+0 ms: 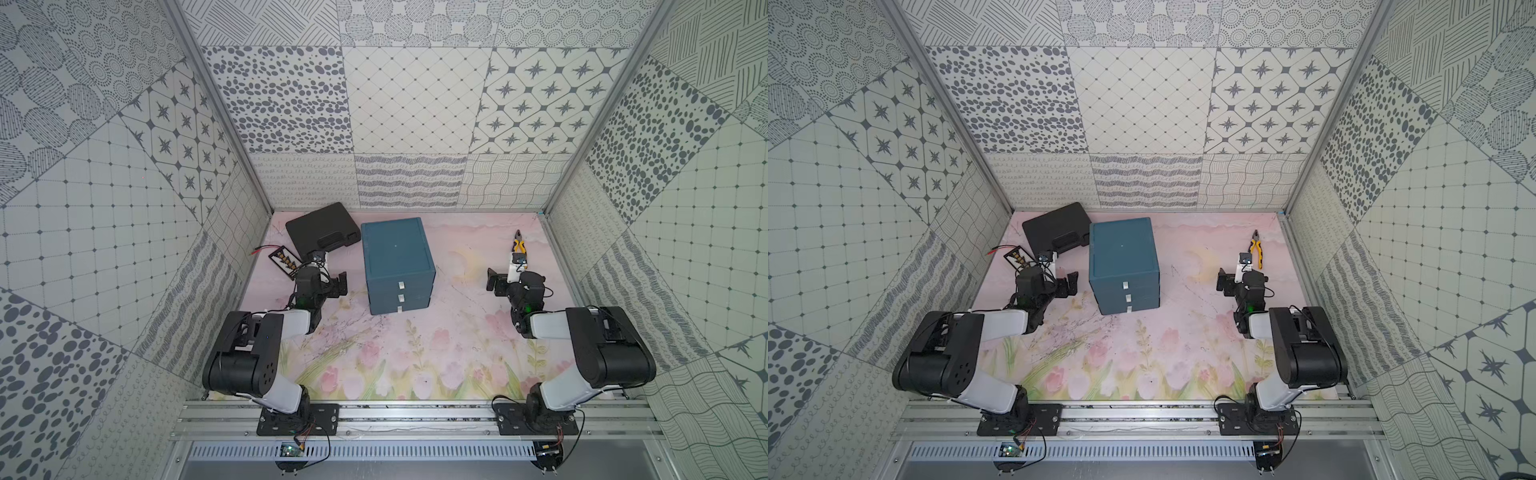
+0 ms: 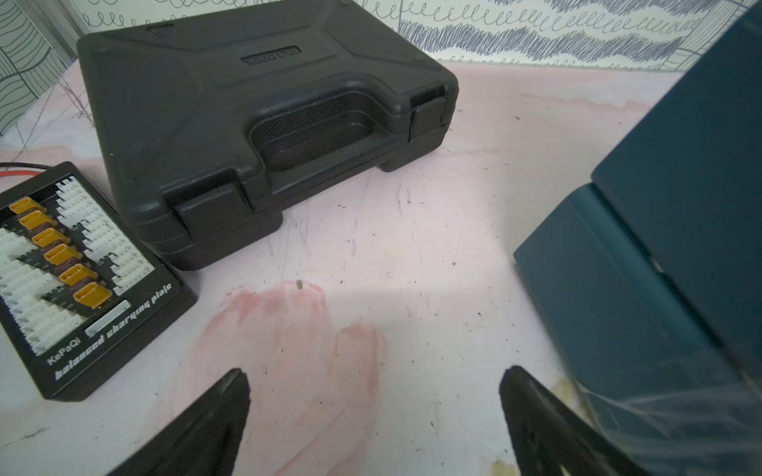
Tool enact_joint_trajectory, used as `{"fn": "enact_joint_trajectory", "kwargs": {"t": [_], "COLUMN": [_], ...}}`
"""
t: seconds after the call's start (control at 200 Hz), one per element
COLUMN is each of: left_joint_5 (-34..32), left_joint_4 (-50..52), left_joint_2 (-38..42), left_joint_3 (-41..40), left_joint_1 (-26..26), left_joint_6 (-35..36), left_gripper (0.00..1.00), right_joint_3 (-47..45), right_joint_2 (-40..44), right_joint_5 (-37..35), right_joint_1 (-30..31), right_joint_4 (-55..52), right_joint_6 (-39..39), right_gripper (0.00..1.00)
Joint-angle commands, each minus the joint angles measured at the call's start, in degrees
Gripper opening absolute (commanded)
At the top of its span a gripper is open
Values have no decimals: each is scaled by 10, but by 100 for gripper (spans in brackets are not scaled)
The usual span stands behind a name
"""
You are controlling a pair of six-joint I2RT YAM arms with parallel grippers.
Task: Take the cookies out of the drawer
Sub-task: Open the drawer in the storage box.
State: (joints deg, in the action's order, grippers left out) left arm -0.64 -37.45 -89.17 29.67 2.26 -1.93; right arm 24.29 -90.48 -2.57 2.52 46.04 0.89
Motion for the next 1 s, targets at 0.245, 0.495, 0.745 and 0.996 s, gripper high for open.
{"fn": "enact_joint_trajectory", "kwargs": {"t": [0.245,0.495,0.745,0.996], "left_joint_5": [4,4,-50,-4], "left_joint_4": [5,5,140,286], "left_joint_2": [5,4,66,208], "left_joint_3": [-3,-3,42,78], "left_joint_1": [-3,-4,-2,-2], "left_joint_6": [-7,-7,-44,-209], "left_gripper": [99,99,98,99], "right_joint_3": [-5,-5,7,17], "right_joint_2": [13,13,79,314], "right_joint_5": [5,5,-19,-26], "right_joint_1": [-1,0,4,6], "right_joint_4": [16,16,-64,-322], "right_joint_6": [5,5,10,199], "right_gripper": [98,98,98,98]}}
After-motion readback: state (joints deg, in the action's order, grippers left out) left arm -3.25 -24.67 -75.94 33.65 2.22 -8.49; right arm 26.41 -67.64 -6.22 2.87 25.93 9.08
